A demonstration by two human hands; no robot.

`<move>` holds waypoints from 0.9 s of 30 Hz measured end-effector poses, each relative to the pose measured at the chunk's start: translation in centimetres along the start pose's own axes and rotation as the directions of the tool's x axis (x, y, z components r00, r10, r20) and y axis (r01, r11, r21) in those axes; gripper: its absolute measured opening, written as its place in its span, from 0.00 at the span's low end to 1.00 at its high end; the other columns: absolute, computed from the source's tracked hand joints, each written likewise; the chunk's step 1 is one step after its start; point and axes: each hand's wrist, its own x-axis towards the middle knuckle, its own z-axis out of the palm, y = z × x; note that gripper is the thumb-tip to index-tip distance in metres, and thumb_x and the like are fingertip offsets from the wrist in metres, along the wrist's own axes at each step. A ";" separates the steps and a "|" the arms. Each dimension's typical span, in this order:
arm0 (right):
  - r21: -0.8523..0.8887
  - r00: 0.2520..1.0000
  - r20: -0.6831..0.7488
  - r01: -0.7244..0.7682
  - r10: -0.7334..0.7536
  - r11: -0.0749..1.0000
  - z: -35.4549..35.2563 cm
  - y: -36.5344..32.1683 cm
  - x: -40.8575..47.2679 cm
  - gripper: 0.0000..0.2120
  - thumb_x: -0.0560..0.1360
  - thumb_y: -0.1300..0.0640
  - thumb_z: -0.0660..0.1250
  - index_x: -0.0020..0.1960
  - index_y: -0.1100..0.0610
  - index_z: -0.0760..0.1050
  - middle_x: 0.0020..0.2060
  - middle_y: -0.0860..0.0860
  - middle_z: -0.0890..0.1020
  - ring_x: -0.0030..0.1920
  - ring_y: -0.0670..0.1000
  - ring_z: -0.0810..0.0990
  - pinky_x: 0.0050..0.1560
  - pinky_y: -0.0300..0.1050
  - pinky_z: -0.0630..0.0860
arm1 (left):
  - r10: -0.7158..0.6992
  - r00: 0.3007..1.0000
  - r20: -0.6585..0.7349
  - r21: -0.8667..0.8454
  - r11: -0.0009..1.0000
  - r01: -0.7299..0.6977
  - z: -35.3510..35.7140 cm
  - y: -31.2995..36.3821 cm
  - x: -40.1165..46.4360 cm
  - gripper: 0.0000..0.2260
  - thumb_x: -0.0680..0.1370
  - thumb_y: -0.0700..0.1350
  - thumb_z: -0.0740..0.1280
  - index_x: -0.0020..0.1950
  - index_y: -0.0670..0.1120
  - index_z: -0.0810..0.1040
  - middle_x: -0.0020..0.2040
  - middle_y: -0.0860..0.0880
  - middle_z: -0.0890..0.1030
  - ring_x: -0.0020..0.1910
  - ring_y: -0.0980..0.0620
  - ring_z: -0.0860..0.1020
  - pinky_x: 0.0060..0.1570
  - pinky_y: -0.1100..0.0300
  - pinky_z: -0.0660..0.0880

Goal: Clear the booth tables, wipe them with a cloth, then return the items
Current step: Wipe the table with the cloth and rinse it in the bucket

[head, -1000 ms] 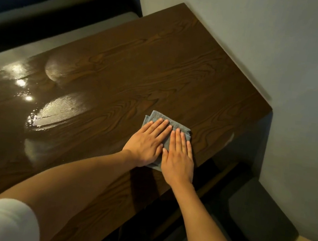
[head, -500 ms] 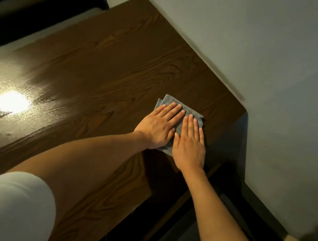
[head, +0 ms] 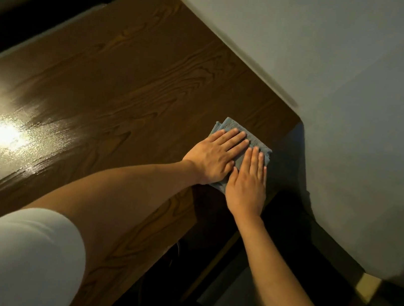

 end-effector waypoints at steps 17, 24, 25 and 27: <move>0.219 0.999 -0.004 -0.033 0.034 0.975 6.0 -9.4 -18.9 0.28 0.85 0.50 0.47 0.79 0.54 0.37 0.81 0.52 0.42 0.80 0.50 0.39 0.79 0.47 0.44 | 0.037 0.999 0.006 -0.054 0.998 -0.036 5.6 1.2 -20.4 0.26 0.86 0.53 0.45 0.83 0.50 0.41 0.83 0.50 0.42 0.80 0.53 0.38 0.78 0.55 0.34; 0.069 1.000 -0.019 0.012 -0.011 0.998 8.8 -15.4 -28.4 0.32 0.80 0.45 0.31 0.80 0.58 0.41 0.80 0.55 0.44 0.80 0.53 0.39 0.79 0.50 0.40 | -0.005 1.000 0.002 -0.077 0.997 0.005 8.4 1.2 -32.1 0.26 0.86 0.53 0.45 0.83 0.50 0.41 0.83 0.50 0.41 0.80 0.54 0.36 0.76 0.57 0.31; 0.052 1.000 -0.020 0.018 -0.017 0.998 9.1 -16.3 -29.4 0.33 0.79 0.45 0.30 0.80 0.59 0.41 0.80 0.55 0.45 0.80 0.53 0.39 0.78 0.50 0.39 | -0.013 1.000 -0.001 -0.081 0.997 0.013 8.7 1.0 -33.6 0.26 0.86 0.53 0.45 0.83 0.50 0.41 0.83 0.50 0.41 0.80 0.54 0.36 0.76 0.57 0.31; 0.044 1.000 -0.019 0.022 -0.021 0.999 9.4 -17.8 -31.2 0.33 0.80 0.44 0.31 0.80 0.58 0.42 0.80 0.54 0.45 0.80 0.53 0.40 0.78 0.50 0.40 | -0.032 0.999 -0.010 -0.085 0.996 0.031 9.4 0.7 -36.3 0.26 0.86 0.54 0.45 0.82 0.51 0.40 0.83 0.50 0.41 0.79 0.54 0.36 0.76 0.56 0.32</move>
